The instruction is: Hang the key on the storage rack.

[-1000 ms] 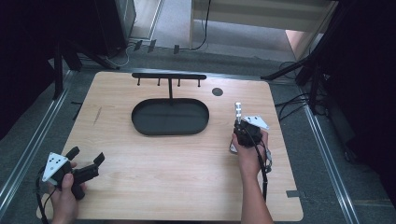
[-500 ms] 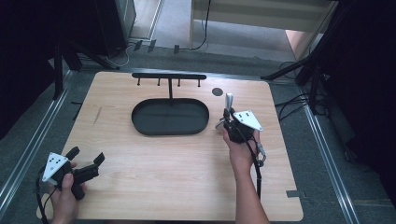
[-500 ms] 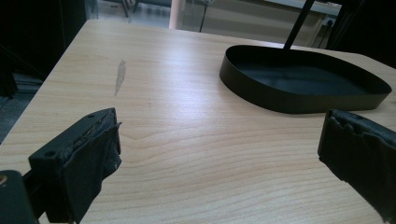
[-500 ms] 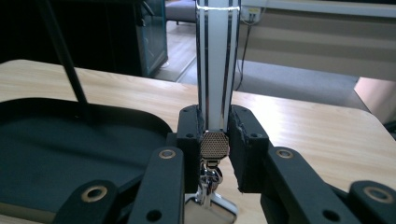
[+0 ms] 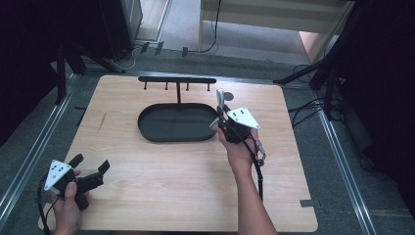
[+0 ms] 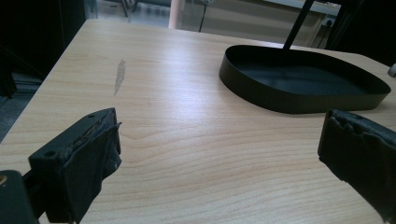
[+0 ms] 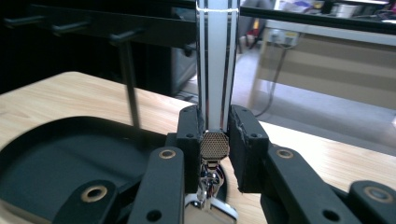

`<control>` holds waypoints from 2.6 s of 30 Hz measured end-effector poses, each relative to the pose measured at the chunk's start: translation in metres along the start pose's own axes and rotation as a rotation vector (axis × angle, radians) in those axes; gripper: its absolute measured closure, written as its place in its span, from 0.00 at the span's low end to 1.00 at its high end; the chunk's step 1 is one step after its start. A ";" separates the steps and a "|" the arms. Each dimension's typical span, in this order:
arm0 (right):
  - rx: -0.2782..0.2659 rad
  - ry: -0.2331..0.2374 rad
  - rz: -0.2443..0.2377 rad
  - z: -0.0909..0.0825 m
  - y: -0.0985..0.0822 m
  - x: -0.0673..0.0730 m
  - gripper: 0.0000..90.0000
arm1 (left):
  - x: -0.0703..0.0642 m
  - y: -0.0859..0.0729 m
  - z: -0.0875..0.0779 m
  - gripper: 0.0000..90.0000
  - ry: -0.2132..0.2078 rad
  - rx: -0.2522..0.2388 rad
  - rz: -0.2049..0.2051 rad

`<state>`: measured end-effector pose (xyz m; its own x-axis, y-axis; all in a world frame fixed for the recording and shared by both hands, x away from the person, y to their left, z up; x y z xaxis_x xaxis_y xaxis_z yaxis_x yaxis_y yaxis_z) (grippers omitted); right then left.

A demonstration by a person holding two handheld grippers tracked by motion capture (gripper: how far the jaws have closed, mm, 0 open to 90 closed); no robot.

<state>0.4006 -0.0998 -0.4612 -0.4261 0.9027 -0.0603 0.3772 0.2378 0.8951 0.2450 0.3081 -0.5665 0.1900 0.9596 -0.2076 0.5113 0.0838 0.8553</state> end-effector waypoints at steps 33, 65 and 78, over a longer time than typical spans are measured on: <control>0.091 0.141 0.055 0.053 0.006 0.016 0.84 | 0.002 0.000 -0.001 0.00 -0.010 -0.008 -0.018; 0.047 0.279 0.291 0.053 0.002 0.010 0.84 | 0.001 0.000 -0.001 0.00 -0.008 -0.008 -0.010; 0.022 0.235 0.458 0.051 0.002 -0.004 1.00 | 0.001 0.000 -0.001 0.00 -0.009 -0.006 -0.009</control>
<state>0.4452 -0.0845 -0.4814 -0.3853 0.8116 0.4392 0.5850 -0.1533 0.7964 0.2444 0.3092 -0.5663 0.1929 0.9564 -0.2192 0.5077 0.0939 0.8564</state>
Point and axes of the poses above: each handheld gripper's, and its own axes: z roughly forward along the jaws, y roughly out of its top, x roughly to its left, the point moved 5 cm from there along z, roughly forward along the jaws, and after that the axes turned 13 degrees about x, right-handed, at the moved point
